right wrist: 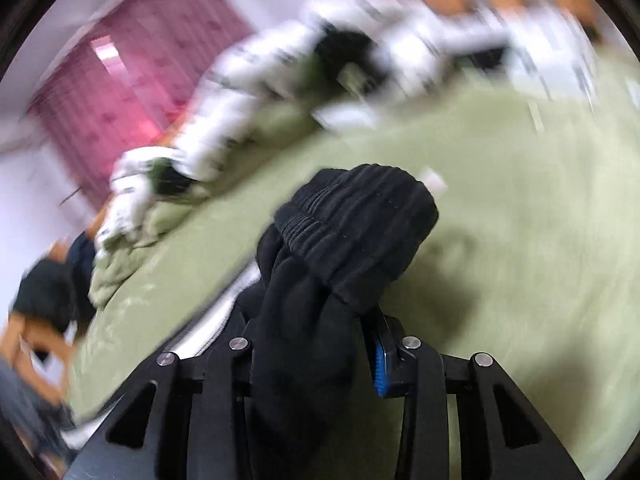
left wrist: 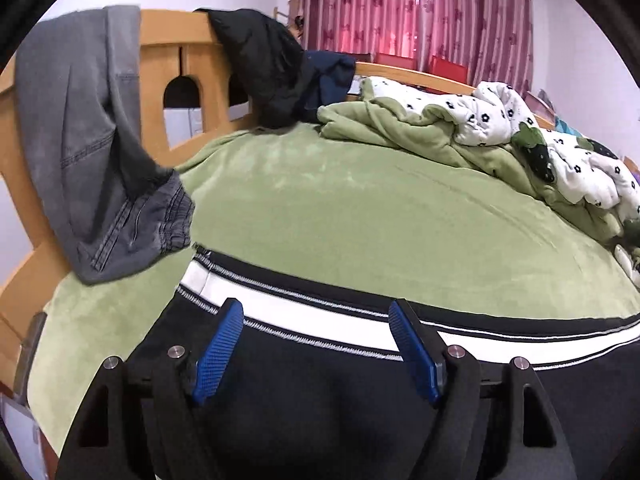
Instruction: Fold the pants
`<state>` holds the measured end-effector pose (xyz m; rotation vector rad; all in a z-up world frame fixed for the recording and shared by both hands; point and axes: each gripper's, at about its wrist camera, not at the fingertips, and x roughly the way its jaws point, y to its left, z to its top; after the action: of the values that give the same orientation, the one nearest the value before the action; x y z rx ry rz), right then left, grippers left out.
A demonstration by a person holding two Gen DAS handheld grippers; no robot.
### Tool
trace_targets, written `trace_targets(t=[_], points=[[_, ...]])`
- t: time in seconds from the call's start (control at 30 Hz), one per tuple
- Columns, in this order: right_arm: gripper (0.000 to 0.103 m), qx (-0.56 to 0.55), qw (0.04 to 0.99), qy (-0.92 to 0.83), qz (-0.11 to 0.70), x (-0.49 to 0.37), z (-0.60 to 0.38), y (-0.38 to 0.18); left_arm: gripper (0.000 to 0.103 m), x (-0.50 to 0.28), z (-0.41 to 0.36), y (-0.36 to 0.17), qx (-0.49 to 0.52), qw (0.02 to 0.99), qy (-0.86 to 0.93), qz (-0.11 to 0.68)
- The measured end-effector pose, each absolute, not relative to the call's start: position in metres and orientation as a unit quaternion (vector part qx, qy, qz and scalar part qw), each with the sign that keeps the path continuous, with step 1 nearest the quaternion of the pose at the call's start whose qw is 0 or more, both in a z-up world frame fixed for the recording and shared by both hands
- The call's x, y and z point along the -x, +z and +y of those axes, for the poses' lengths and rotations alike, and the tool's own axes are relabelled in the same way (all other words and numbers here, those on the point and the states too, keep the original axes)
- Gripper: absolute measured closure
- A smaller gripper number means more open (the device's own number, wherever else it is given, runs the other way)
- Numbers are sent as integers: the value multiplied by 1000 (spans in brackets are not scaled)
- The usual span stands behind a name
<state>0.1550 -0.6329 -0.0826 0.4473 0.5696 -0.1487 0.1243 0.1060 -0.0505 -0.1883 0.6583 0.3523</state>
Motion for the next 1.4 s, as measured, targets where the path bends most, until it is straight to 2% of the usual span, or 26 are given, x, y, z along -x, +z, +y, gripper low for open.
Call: trace_targets(t=[0.03, 0.07, 0.13, 0.17, 0.2, 0.47, 0.67, 0.83, 1.0, 1.03, 1.1, 1.13, 1.27, 1.4], points=[[61, -209, 931, -77, 289, -157, -633, -87, 30, -125, 109, -53, 104, 923, 170, 328], [49, -208, 927, -82, 301, -160, -634, -93, 30, -127, 112, -56, 113, 920, 168, 335], [40, -199, 905, -113, 360, -170, -639, -117, 30, -130, 116, -60, 120, 916, 167, 344], [41, -203, 887, -116, 398, -172, -645, -130, 30, -129, 117, -61, 120, 915, 169, 345], [41, -212, 886, -109, 398, -167, -647, -133, 30, -128, 118, -60, 118, 916, 170, 342], [38, -161, 920, -130, 333, -114, -621, -72, 29, -118, 127, -60, 109, 920, 184, 328], [37, -61, 936, -14, 348, -176, -543, -53, 30, -127, 140, -76, 132, 916, 167, 339], [38, 19, 916, 130, 379, -251, -465, -68, 29, -134, 142, -81, 98, 921, 168, 337], [38, 86, 883, 197, 418, -299, -409, -104, 29, -141, 157, -86, 123, 918, 165, 339], [43, 99, 871, 208, 435, -306, -402, -115, 29, -141, 159, -86, 127, 918, 163, 339], [74, 145, 842, 235, 464, -306, -388, -136, 29, -142, 165, -86, 129, 917, 169, 338], [97, 173, 845, 231, 450, -301, -385, -138, 29, -142, 167, -86, 127, 917, 172, 336], [98, 133, 879, 224, 399, -295, -397, -117, 29, -144, 175, -87, 100, 921, 189, 325], [99, 178, 872, 180, 419, -301, -379, -143, 29, -152, 188, -86, 73, 918, 218, 323]])
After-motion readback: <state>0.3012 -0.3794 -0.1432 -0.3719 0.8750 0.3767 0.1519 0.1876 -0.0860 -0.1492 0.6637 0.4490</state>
